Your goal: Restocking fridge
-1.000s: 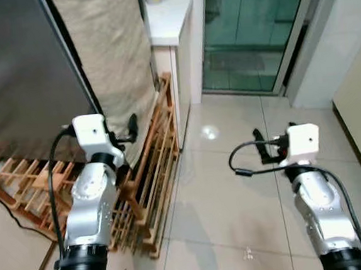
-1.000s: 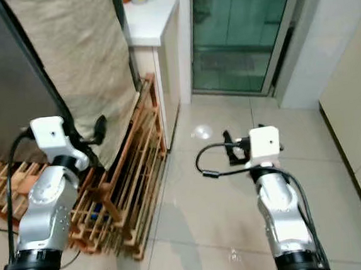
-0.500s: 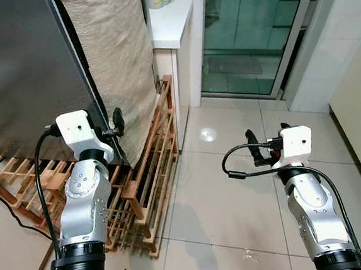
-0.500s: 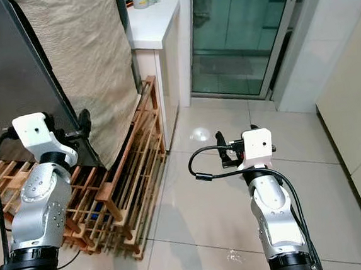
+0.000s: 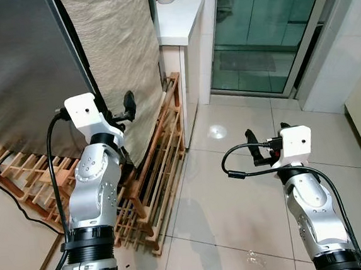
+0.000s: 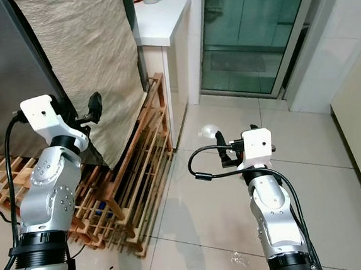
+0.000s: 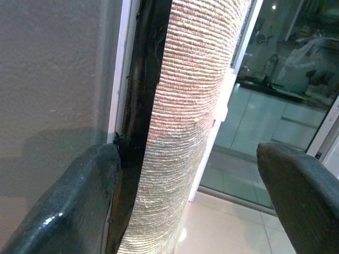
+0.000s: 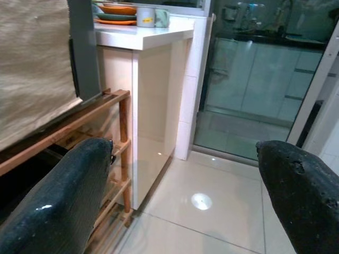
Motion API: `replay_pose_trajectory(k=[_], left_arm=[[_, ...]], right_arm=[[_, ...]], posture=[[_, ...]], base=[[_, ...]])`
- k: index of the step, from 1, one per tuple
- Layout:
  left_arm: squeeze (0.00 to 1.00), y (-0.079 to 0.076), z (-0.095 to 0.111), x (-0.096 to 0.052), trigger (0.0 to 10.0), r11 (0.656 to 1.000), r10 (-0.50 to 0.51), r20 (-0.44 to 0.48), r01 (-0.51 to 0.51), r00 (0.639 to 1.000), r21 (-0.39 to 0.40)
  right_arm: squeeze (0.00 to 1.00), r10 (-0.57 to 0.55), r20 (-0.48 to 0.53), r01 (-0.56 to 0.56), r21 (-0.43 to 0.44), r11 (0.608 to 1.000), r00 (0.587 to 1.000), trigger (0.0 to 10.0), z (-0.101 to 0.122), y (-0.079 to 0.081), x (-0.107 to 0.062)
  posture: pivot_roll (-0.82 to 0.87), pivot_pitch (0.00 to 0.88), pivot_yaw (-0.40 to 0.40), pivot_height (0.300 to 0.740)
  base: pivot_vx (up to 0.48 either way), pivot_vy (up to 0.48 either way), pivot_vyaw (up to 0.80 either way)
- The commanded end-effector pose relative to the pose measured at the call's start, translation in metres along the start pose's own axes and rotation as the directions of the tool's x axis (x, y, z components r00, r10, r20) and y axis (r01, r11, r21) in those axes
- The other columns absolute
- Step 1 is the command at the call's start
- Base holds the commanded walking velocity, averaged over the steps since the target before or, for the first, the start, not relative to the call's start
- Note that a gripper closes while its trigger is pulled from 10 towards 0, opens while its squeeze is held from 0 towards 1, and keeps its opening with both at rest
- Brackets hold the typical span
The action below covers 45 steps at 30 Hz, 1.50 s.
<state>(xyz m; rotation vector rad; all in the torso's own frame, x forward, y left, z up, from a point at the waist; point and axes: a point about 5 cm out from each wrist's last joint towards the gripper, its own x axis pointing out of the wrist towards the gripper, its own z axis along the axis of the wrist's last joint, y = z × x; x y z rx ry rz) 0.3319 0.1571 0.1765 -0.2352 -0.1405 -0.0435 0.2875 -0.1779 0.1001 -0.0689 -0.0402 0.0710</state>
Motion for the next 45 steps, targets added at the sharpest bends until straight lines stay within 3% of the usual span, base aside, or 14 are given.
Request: replay_pose_trajectory(k=[1, 10, 19, 20, 21, 23, 27, 28, 30, 31, 32, 35, 39, 45], left_arm=[[0.0, -0.011, 0.009, 0.005, 10.0, 0.999, -0.045, 0.025, 0.045, 0.999, 0.014], [0.0, -0.035, -0.011, 0.034, 10.0, 0.998, -0.05, -0.059, 0.052, 0.997, 0.036], [0.0, -0.095, -0.015, 0.062, 10.0, 0.95, -0.314, -0.109, 0.311, 0.943, -0.038], [0.0, -0.112, -0.011, 0.061, 10.0, 0.912, -0.408, -0.089, 0.401, 0.909, -0.091], [0.0, -0.142, -0.005, 0.057, 10.0, 0.821, -0.56, -0.042, 0.548, 0.827, -0.161], [0.0, -0.16, 0.0, 0.053, 10.0, 0.757, -0.633, -0.011, 0.617, 0.774, -0.216], [0.0, -0.214, 0.02, 0.032, 10.0, 0.549, -0.795, 0.121, 0.79, 0.595, -0.273], [0.0, -0.24, 0.027, 0.013, 10.0, 0.411, -0.859, 0.191, 0.862, 0.475, -0.298], [0.0, -0.24, 0.027, 0.013, 10.0, 0.411, -0.859, 0.191, 0.862, 0.475, -0.298], [0.0, -0.25, 0.031, 0.003, 10.0, 0.339, -0.883, 0.222, 0.89, 0.413, -0.303], [0.0, -0.266, 0.037, -0.018, 10.0, 0.185, -0.925, 0.274, 0.941, 0.264, -0.283], [0.0, -0.264, 0.042, -0.027, 10.0, 0.128, -0.937, 0.289, 0.96, 0.199, -0.248], [0.0, -0.222, 0.048, -0.019, 10.0, 0.184, -0.921, 0.295, 0.952, 0.254, -0.246], [0.0, -0.11, 0.049, -0.004, 10.0, 0.577, -0.772, 0.19, 0.794, 0.607, -0.194]], right_arm=[[0.0, 0.002, 0.032, -0.002, -0.003, 1.0, 0.999, 10.0, 0.008, 0.002, 0.002], [0.0, 0.008, 0.035, -0.008, 0.002, 1.0, 0.999, 10.0, 0.01, 0.005, 0.004], [0.0, 0.025, 0.051, -0.025, 0.002, 1.0, 0.998, 10.0, 0.016, 0.006, 0.004], [0.0, 0.037, 0.046, -0.037, 0.006, 0.999, 0.998, 10.0, 0.016, 0.007, 0.003], [0.0, 0.054, 0.035, -0.054, 0.008, 0.999, 0.998, 10.0, 0.014, 0.008, 0.001], [0.0, 0.059, 0.028, -0.059, 0.007, 0.998, 0.998, 10.0, 0.013, 0.009, -0.001], [0.0, 0.061, 0.012, -0.062, 0.005, 0.998, 0.998, 10.0, 0.009, 0.008, -0.005], [0.0, 0.06, 0.004, -0.06, 0.006, 0.998, 0.998, 10.0, 0.007, 0.009, -0.008], [0.0, 0.06, 0.004, -0.06, 0.006, 0.998, 0.998, 10.0, 0.007, 0.009, -0.008], [0.0, 0.06, -0.001, -0.06, 0.007, 0.998, 0.998, 10.0, 0.007, 0.009, -0.009], [0.0, 0.065, -0.009, -0.065, 0.008, 0.998, 0.998, 10.0, 0.005, 0.01, -0.011], [0.0, 0.07, -0.016, -0.07, 0.007, 0.998, 0.997, 10.0, 0.005, 0.012, -0.014], [0.0, 0.07, -0.023, -0.069, 0.016, 0.997, 0.997, 10.0, 0.005, 0.013, -0.018], [0.0, 0.047, -0.027, -0.047, 0.035, 0.998, 0.999, 10.0, 0.003, 0.01, -0.019]], posture=[[-0.09, 0.0, 0.053, 0.74], [-0.1, 0.0, 0.045, 0.74], [-0.14, 0.0, 0.061, 0.74], [-0.14, 0.0, 0.061, 0.74], [-0.14, 0.0, 0.063, 0.74], [-0.14, 0.0, 0.063, 0.74], [-0.16, 0.0, 0.077, 0.74], [-0.18, 0.0, 0.083, 0.74], [-0.18, 0.0, 0.083, 0.74], [-0.19, 0.0, 0.085, 0.74], [-0.2, 0.0, 0.089, 0.74], [-0.2, 0.0, 0.088, 0.74], [-0.19, 0.0, 0.091, 0.74], [-0.13, 0.0, 0.077, 0.74]], base=[[0.0, 0.0, 0.0], [0.0, 0.0, 0.0], [0.0, 0.0, 0.0], [0.0, 0.0, 0.0], [0.0, 0.0, 0.0], [0.0, 0.0, 0.0], [0.0, 0.0, 0.0], [0.0, 0.0, 0.0], [0.0, 0.0, 0.0], [0.0, 0.0, 0.0], [0.0, 0.0, 0.0], [0.0, 0.0, 0.0], [0.0, 0.0, 0.0], [0.0, 0.0, 0.0]])
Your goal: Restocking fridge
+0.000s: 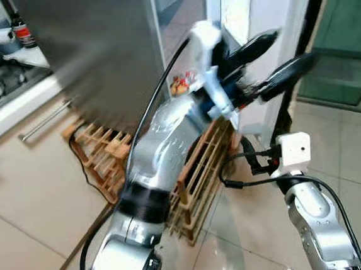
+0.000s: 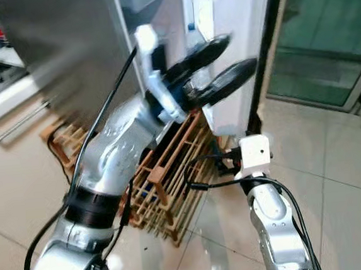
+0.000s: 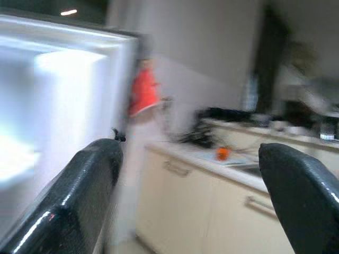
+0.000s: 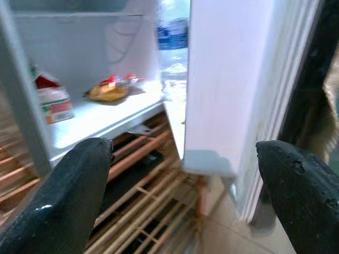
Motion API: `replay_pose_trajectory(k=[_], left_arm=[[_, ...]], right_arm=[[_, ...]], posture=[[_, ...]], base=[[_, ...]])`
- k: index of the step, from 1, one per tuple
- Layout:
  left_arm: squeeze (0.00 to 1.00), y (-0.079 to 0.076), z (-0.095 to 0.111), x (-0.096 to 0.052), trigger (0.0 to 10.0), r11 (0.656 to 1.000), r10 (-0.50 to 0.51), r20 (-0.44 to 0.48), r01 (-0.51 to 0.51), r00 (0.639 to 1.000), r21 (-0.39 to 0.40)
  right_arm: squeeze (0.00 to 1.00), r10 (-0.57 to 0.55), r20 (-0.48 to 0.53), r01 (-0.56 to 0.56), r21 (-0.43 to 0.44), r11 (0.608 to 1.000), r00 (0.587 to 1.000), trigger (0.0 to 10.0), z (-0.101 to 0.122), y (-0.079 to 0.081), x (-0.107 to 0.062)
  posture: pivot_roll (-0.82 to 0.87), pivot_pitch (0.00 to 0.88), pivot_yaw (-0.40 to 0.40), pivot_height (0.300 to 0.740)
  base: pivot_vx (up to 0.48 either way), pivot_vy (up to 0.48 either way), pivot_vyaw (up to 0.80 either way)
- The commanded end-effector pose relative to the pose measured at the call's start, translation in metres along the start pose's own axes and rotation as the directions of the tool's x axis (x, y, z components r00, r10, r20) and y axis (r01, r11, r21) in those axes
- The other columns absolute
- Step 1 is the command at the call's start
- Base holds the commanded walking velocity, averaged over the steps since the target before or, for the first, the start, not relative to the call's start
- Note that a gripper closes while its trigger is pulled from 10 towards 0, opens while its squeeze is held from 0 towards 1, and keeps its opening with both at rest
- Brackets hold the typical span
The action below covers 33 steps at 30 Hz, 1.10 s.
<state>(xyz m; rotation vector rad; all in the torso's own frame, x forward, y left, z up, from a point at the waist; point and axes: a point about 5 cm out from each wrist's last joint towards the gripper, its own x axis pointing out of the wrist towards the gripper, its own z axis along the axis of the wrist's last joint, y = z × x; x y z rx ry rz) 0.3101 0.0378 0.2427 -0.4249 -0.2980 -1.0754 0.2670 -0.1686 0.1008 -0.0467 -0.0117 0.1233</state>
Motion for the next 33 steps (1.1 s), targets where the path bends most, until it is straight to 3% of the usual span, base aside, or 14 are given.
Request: replay_pose_trajectory(k=[1, 2, 3, 4, 5, 6, 8, 10, 12, 16, 18, 20, 22, 33], left_arm=[[0.0, 0.017, 0.018, -0.021, 10.0, 0.992, 0.123, 0.037, -0.124, 0.992, 0.031], [0.0, 0.035, 0.022, -0.042, 10.0, 0.953, 0.291, 0.051, -0.294, 0.955, 0.069], [0.0, 0.035, 0.022, -0.042, 10.0, 0.953, 0.291, 0.051, -0.294, 0.955, 0.069], [0.0, 0.057, 0.025, -0.069, 10.0, 0.863, 0.489, 0.078, -0.495, 0.869, 0.103], [0.0, 0.075, 0.026, -0.101, 10.0, 0.726, 0.67, 0.093, -0.676, 0.737, 0.122], [0.0, 0.084, 0.026, -0.122, 10.0, 0.621, 0.767, 0.102, -0.773, 0.633, 0.132], [0.0, 0.091, 0.021, -0.167, 10.0, 0.385, 0.903, 0.11, -0.895, 0.416, 0.226], [0.0, 0.088, 0.018, -0.189, 10.0, 0.266, 0.944, 0.117, -0.922, 0.309, 0.281], [0.0, 0.084, 0.016, -0.193, 10.0, 0.228, 0.952, 0.123, -0.917, 0.28, 0.328], [0.0, 0.082, 0.014, -0.194, 10.0, 0.199, 0.953, 0.131, -0.893, 0.272, 0.405], [0.0, 0.084, 0.011, -0.199, 10.0, 0.137, 0.969, 0.129, -0.894, 0.21, 0.427], [0.0, 0.087, 0.004, -0.205, 10.0, 0.056, 0.986, 0.117, -0.894, 0.12, 0.444], [0.0, 0.088, 0.003, -0.206, 10.0, 0.042, 0.987, 0.118, -0.893, 0.105, 0.448], [0.0, 0.082, -0.003, -0.19, 10.0, 0.091, 0.977, 0.137, -0.899, 0.165, 0.428]], right_arm=[[0.0, -0.006, -0.003, 0.006, 0.011, 1.0, 1.0, 10.0, 0.001, -0.001, 0.001], [0.0, 0.0, -0.005, 0.0, 0.012, 1.0, 1.0, 10.0, 0.001, 0.0, 0.003], [0.0, 0.0, -0.005, 0.0, 0.012, 1.0, 1.0, 10.0, 0.001, 0.0, 0.003], [0.0, 0.01, -0.009, -0.009, 0.012, 1.0, 1.0, 10.0, 0.0, 0.001, 0.006], [0.0, 0.016, -0.01, -0.015, 0.013, 1.0, 1.0, 10.0, 0.001, 0.002, 0.009], [0.0, 0.019, -0.011, -0.019, 0.013, 1.0, 1.0, 10.0, 0.001, 0.003, 0.011], [0.0, 0.023, -0.006, -0.023, 0.022, 0.999, 1.0, 10.0, 0.004, 0.003, 0.019], [0.0, 0.033, -0.007, -0.033, 0.021, 0.999, 0.999, 10.0, 0.005, 0.004, 0.024], [0.0, 0.048, -0.003, -0.048, 0.018, 0.999, 0.999, 10.0, 0.007, 0.006, 0.029], [0.0, 0.068, 0.005, -0.069, 0.017, 0.998, 0.998, 10.0, 0.01, 0.009, 0.036], [0.0, 0.073, 0.009, -0.073, 0.018, 0.997, 0.997, 10.0, 0.011, 0.011, 0.038], [0.0, 0.075, 0.01, -0.075, 0.021, 0.997, 0.997, 10.0, 0.01, 0.011, 0.039], [0.0, 0.076, 0.01, -0.076, 0.023, 0.997, 0.997, 10.0, 0.01, 0.012, 0.039], [0.0, 0.096, -0.004, -0.096, 0.022, 0.995, 0.995, 10.0, 0.005, 0.013, 0.034]], posture=[[-0.13, 0.0, 0.077, 0.74], [-0.1, 0.0, 0.069, 0.74], [-0.1, 0.0, 0.069, 0.74], [-0.08, 0.0, 0.06, 0.74], [-0.06, 0.0, 0.051, 0.74], [-0.06, 0.0, 0.048, 0.74], [-0.03, 0.0, 0.031, 0.74], [-0.02, 0.0, 0.024, 0.74], [-0.01, 0.0, 0.019, 0.74], [-0.01, 0.0, 0.016, 0.74], [-0.01, 0.0, 0.019, 0.74], [-0.02, 0.0, 0.025, 0.74], [-0.02, 0.0, 0.026, 0.74], [-0.04, 0.0, 0.027, 0.74]], base=[[0.0, 0.0, 0.0], [0.0, 0.0, 0.0], [0.0, 0.0, 0.0], [0.0, 0.0, 0.0], [0.0, 0.0, 0.0], [0.0, 0.0, 0.0], [0.0, 0.0, 0.57], [0.0, 0.0, 0.55], [0.0, 0.0, 0.53], [0.0, 0.0, 0.49], [0.298, -0.315, 0.46], [0.367, -0.304, 0.45], [0.386, -0.281, 0.45], [0.333, -0.164, 0.44]])
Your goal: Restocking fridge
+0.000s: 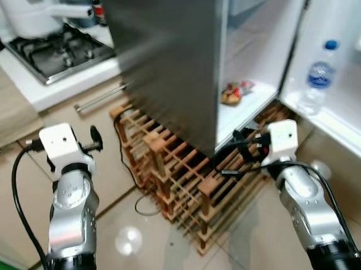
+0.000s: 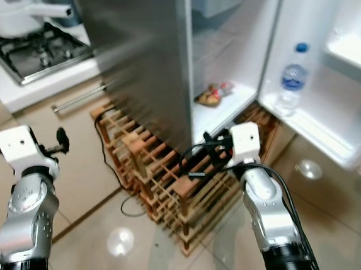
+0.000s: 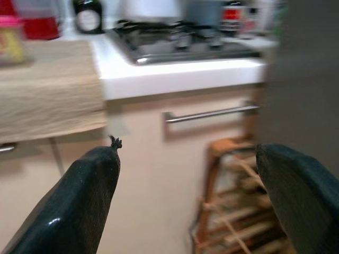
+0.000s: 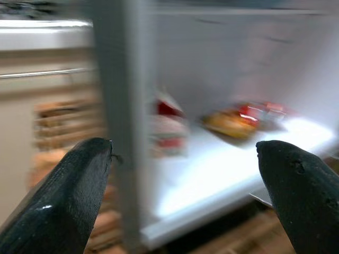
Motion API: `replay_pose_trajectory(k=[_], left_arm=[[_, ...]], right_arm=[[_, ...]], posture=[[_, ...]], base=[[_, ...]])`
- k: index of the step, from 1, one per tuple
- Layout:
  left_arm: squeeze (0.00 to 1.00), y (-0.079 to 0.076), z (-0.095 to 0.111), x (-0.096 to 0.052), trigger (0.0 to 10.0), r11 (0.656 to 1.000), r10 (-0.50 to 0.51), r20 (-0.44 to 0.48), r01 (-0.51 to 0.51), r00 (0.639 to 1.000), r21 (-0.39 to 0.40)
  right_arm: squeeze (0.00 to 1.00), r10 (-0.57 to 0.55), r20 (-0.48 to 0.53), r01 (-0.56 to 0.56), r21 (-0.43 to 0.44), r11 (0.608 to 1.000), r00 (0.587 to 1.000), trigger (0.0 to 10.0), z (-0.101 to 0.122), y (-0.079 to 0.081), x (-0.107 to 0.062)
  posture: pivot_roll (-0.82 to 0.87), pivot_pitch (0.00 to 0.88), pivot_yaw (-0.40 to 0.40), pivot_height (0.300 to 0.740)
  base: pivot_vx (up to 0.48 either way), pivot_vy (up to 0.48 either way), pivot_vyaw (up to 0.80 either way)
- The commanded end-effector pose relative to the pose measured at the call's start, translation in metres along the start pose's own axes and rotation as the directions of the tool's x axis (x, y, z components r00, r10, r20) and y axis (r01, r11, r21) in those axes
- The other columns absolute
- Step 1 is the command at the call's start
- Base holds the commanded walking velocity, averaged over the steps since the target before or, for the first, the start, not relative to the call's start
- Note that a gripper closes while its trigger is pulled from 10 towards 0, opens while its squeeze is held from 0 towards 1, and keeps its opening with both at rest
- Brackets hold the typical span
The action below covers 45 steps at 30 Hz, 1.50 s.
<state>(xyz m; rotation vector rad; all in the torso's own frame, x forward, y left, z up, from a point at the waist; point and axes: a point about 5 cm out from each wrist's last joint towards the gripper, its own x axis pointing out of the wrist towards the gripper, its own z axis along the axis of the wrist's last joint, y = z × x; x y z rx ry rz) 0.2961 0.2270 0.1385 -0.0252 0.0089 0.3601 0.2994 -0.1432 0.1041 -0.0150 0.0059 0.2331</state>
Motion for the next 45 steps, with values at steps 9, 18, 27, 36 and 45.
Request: replay_pose_trajectory(k=[9, 18, 27, 36, 45], left_arm=[[0.0, -0.033, 0.003, -0.009, 10.0, 0.983, -0.179, 0.042, 0.18, 0.983, -0.016], [0.0, -0.03, 0.005, -0.013, 10.0, 0.976, -0.218, 0.078, 0.218, 0.973, 0.013], [0.0, -0.028, 0.004, -0.015, 10.0, 0.97, -0.243, 0.101, 0.24, 0.965, 0.045], [0.0, -0.04, 0.005, -0.018, 10.0, 0.955, -0.297, 0.1, 0.294, 0.95, 0.048], [0.0, -0.042, 0.001, -0.017, 10.0, 0.959, -0.282, 0.074, 0.281, 0.956, 0.03]], right_arm=[[0.0, -0.021, 0.008, 0.021, -0.014, 1.0, 1.0, 10.0, 0.002, -0.01, -0.003], [0.0, -0.036, 0.017, 0.036, -0.005, 0.999, 0.999, 10.0, 0.0, -0.008, -0.012], [0.0, -0.061, 0.007, 0.061, 0.006, 0.998, 0.998, 10.0, -0.001, -0.013, -0.011], [0.0, -0.043, 0.007, 0.043, 0.004, 0.999, 0.999, 10.0, 0.0, -0.01, -0.009], [0.0, -0.032, 0.001, 0.031, 0.006, 0.999, 1.0, 10.0, 0.0, -0.008, -0.006]], posture=[[-0.04, 0.0, 0.02, 0.74], [-0.05, 0.0, 0.029, 0.74], [-0.05, 0.0, 0.026, 0.74], [-0.05, 0.0, 0.031, 0.74], [-0.05, 0.0, 0.035, 0.74]], base=[[0.0, 0.0, 0.15], [0.0, 0.0, 0.0], [0.0, 0.0, 0.0], [-0.277, 0.0, 0.17], [-0.107, 0.0, 0.73]])
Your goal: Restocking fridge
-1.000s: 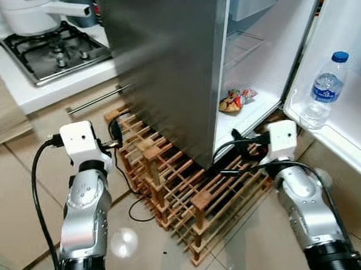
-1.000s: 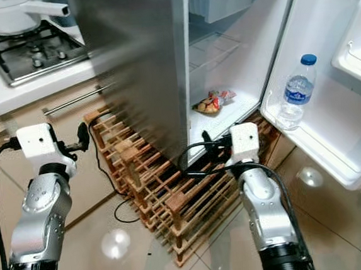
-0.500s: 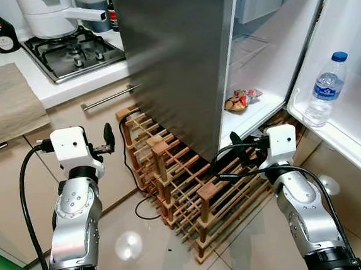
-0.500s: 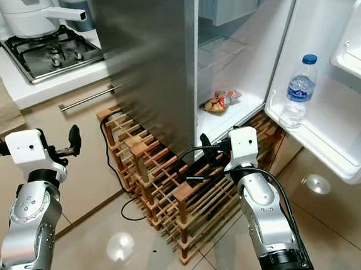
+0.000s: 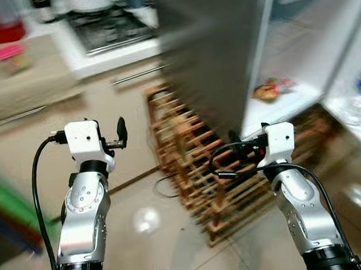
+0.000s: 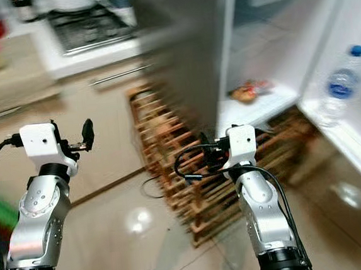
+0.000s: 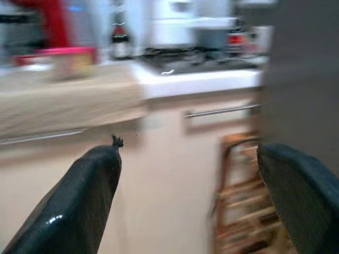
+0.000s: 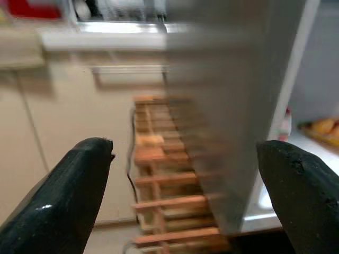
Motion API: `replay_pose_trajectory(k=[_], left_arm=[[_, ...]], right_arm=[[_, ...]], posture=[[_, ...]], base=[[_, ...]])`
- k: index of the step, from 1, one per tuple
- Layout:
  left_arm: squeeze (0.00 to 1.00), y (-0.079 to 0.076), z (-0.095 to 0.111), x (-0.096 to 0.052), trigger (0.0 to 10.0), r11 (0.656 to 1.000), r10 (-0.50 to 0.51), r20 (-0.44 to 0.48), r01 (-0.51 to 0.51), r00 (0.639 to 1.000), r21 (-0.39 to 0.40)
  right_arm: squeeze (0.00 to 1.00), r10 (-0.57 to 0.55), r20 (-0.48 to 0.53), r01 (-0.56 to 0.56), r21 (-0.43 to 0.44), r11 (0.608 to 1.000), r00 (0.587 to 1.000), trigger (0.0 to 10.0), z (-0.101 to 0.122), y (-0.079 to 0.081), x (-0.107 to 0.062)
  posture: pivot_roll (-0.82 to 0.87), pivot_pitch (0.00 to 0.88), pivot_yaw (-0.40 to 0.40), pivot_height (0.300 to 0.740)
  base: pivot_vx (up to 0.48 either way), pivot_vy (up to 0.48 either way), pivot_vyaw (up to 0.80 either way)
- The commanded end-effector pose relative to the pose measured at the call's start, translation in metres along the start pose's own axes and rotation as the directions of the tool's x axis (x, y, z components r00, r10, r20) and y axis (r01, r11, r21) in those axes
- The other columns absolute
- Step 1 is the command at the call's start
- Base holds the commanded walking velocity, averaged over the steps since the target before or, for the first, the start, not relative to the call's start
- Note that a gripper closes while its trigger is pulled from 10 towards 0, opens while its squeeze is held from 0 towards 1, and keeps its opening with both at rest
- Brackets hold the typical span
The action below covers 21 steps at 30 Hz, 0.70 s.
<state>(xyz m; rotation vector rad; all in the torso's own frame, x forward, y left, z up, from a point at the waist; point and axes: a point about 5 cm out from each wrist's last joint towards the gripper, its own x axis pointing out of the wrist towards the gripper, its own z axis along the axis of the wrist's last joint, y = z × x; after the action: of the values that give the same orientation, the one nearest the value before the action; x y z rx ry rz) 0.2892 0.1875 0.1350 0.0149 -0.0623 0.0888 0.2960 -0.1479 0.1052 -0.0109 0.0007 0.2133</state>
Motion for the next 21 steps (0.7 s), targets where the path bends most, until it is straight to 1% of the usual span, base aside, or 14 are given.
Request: replay_pose_trajectory(k=[1, 2, 3, 5, 7, 8, 9, 10, 11, 12, 13, 15, 18, 21], left_arm=[[0.0, -0.006, 0.006, 0.006, 10.0, 1.0, -0.014, 0.006, 0.014, 1.0, -0.009], [0.0, -0.006, 0.003, 0.006, 10.0, 0.999, -0.004, -0.021, 0.003, 1.0, -0.032], [0.0, -0.006, 0.003, 0.006, 10.0, 0.999, -0.004, -0.021, 0.003, 1.0, -0.032], [0.0, -0.006, -0.002, 0.008, 10.0, 0.998, 0.032, -0.058, -0.035, 0.998, -0.057], [0.0, -0.005, -0.004, 0.009, 10.0, 0.996, 0.054, -0.076, -0.059, 0.996, -0.063], [0.0, -0.002, -0.01, 0.009, 10.0, 0.992, 0.105, -0.123, -0.113, 0.987, -0.057], [0.0, -0.002, -0.01, 0.009, 10.0, 0.992, 0.105, -0.123, -0.113, 0.987, -0.057], [0.0, 0.001, -0.013, 0.009, 10.0, 0.99, 0.131, -0.14, -0.136, 0.981, -0.027], [0.0, 0.007, -0.018, 0.006, 10.0, 0.981, 0.195, -0.167, -0.193, 0.967, 0.028], [0.0, 0.007, -0.018, 0.006, 10.0, 0.981, 0.195, -0.167, -0.193, 0.967, 0.028], [0.0, 0.009, -0.022, 0.003, 10.0, 0.977, 0.212, -0.187, -0.204, 0.959, 0.059], [0.0, 0.008, -0.028, -0.002, 10.0, 0.974, 0.22, -0.213, -0.205, 0.952, 0.093], [0.0, -0.001, -0.025, -0.002, 10.0, 0.98, 0.191, -0.205, -0.177, 0.96, 0.087], [0.0, -0.008, -0.014, 0.005, 10.0, 0.983, 0.171, -0.134, -0.159, 0.976, 0.096]], right_arm=[[0.0, -0.012, -0.005, 0.012, 0.002, 1.0, 1.0, 10.0, -0.001, -0.005, -0.002], [0.0, -0.013, -0.003, 0.013, 0.003, 1.0, 1.0, 10.0, 0.001, -0.005, -0.001], [0.0, -0.013, -0.003, 0.013, 0.003, 1.0, 1.0, 10.0, 0.001, -0.005, -0.001], [0.0, -0.009, 0.0, 0.009, 0.004, 1.0, 1.0, 10.0, 0.002, -0.005, -0.002], [0.0, -0.007, 0.0, 0.007, 0.003, 1.0, 1.0, 10.0, 0.002, -0.005, -0.002], [0.0, -0.005, 0.001, 0.005, 0.003, 1.0, 1.0, 10.0, 0.002, -0.005, -0.003], [0.0, -0.005, 0.001, 0.005, 0.003, 1.0, 1.0, 10.0, 0.002, -0.005, -0.003], [0.0, -0.005, 0.002, 0.005, 0.004, 1.0, 1.0, 10.0, 0.003, -0.006, -0.004], [0.0, -0.004, 0.005, 0.004, 0.008, 1.0, 1.0, 10.0, 0.003, -0.006, -0.004], [0.0, -0.004, 0.005, 0.004, 0.008, 1.0, 1.0, 10.0, 0.003, -0.006, -0.004], [0.0, -0.003, 0.004, 0.003, 0.009, 1.0, 1.0, 10.0, 0.003, -0.006, -0.005], [0.0, 0.002, 0.001, -0.002, 0.016, 1.0, 1.0, 10.0, 0.003, -0.006, -0.006], [0.0, 0.013, 0.008, -0.014, 0.017, 1.0, 1.0, 10.0, 0.006, -0.006, -0.007], [0.0, 0.022, 0.012, -0.022, 0.021, 1.0, 1.0, 10.0, 0.008, -0.006, -0.005]], posture=[[-0.05, 0.0, 0.035, 0.74], [-0.05, 0.0, 0.035, 0.74], [-0.05, 0.0, 0.035, 0.74], [-0.07, 0.0, 0.038, 0.74], [-0.07, 0.0, 0.038, 0.74], [-0.08, 0.0, 0.034, 0.74], [-0.08, 0.0, 0.034, 0.74], [-0.08, 0.0, 0.034, 0.74], [-0.08, 0.0, 0.03, 0.74], [-0.08, 0.0, 0.03, 0.74], [-0.09, 0.0, 0.03, 0.74], [-0.09, 0.0, 0.03, 0.74], [-0.1, 0.0, 0.028, 0.74], [-0.1, 0.0, 0.016, 0.74]], base=[[0.0, 0.0, 0.72], [0.0, 0.0, 0.71], [0.0, 0.0, 0.71], [0.0, 0.0, 0.7], [0.0, 0.0, 0.69], [0.0, 0.0, 0.68], [0.0, 0.0, 0.68], [0.0, 0.0, 0.68], [0.0, 0.0, 0.66], [0.0, 0.0, 0.66], [0.0, 0.0, 0.66], [0.0, 0.0, 0.64], [0.0, 0.0, 0.61], [0.0, 0.0, 0.6]])
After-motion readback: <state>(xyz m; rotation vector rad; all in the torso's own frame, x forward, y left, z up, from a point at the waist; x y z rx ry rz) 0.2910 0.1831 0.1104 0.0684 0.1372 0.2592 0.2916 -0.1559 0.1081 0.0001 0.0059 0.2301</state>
